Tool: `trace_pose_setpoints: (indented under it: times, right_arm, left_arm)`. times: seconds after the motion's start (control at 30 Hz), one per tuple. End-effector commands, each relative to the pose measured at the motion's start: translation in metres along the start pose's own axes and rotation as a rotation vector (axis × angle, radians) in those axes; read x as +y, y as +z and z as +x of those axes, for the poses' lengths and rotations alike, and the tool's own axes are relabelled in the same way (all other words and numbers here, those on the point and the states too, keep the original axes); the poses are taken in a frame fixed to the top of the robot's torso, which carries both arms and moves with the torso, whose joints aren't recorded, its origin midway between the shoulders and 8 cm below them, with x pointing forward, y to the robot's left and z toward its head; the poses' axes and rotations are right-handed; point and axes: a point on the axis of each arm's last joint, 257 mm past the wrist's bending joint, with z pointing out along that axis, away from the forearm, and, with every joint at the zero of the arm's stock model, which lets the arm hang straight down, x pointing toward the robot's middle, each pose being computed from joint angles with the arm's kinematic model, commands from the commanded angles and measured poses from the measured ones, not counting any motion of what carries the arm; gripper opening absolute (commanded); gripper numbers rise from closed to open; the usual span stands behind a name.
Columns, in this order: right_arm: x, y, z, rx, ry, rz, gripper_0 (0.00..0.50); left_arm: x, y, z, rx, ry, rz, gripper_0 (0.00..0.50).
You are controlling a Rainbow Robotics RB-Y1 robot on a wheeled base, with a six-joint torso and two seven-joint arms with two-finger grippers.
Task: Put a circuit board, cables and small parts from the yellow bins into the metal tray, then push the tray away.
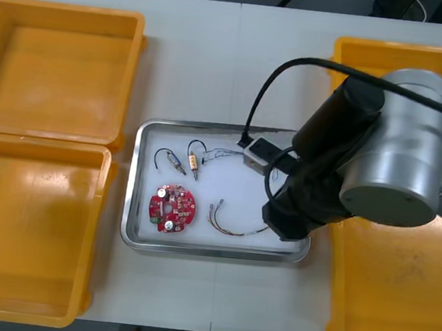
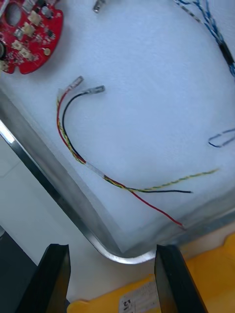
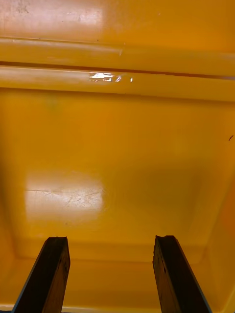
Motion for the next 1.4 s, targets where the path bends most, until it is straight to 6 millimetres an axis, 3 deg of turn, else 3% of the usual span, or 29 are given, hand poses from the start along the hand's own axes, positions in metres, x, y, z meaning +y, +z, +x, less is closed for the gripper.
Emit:
trace_pose_setpoints:
  times: [0.03,0.47,1.4]
  right_arm:
    - [0.029,0.012,-0.026,-0.042,-0.191,0.001,0.5]
    - [0.067,0.07,-0.057,-0.034,-0.484,0.003,0.5]
    - [0.104,0.104,-0.036,0.021,-0.62,0.024,0.5]
  left_arm:
    - [0.01,-0.012,-0.01,-0.04,-0.014,-0.038,0.5]
    - [0.011,-0.01,-0.005,-0.031,-0.023,-0.041,0.5]
    - [0.011,-0.01,-0.005,-0.031,-0.023,-0.041,0.5]
